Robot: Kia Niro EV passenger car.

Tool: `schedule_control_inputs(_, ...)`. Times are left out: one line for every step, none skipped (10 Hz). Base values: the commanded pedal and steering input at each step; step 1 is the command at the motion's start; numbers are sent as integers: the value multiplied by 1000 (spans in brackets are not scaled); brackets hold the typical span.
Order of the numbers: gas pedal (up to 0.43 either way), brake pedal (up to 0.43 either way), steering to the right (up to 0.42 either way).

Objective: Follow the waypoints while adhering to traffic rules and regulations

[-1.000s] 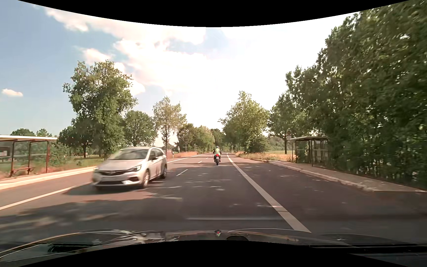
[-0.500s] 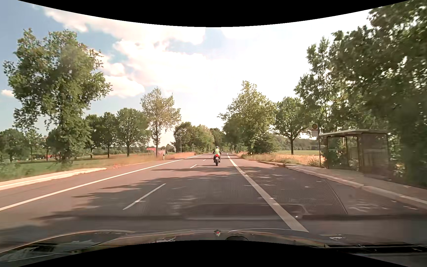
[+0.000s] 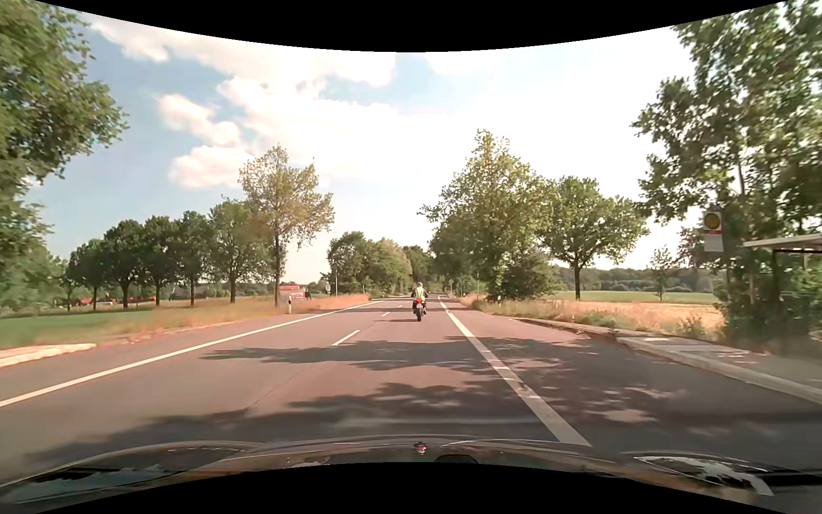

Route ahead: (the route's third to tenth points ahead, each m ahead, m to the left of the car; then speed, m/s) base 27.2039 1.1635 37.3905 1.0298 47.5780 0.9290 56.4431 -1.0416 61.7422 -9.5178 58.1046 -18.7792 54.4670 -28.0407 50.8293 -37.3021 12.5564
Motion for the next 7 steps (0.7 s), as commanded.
schedule_control_inputs(0,0,0)
schedule_control_inputs(0,0,0)
schedule_control_inputs(0,6,-1)
schedule_control_inputs(0,30,-1)
schedule_control_inputs(0,55,-1)
schedule_control_inputs(0,67,-1)
schedule_control_inputs(0,67,-1)
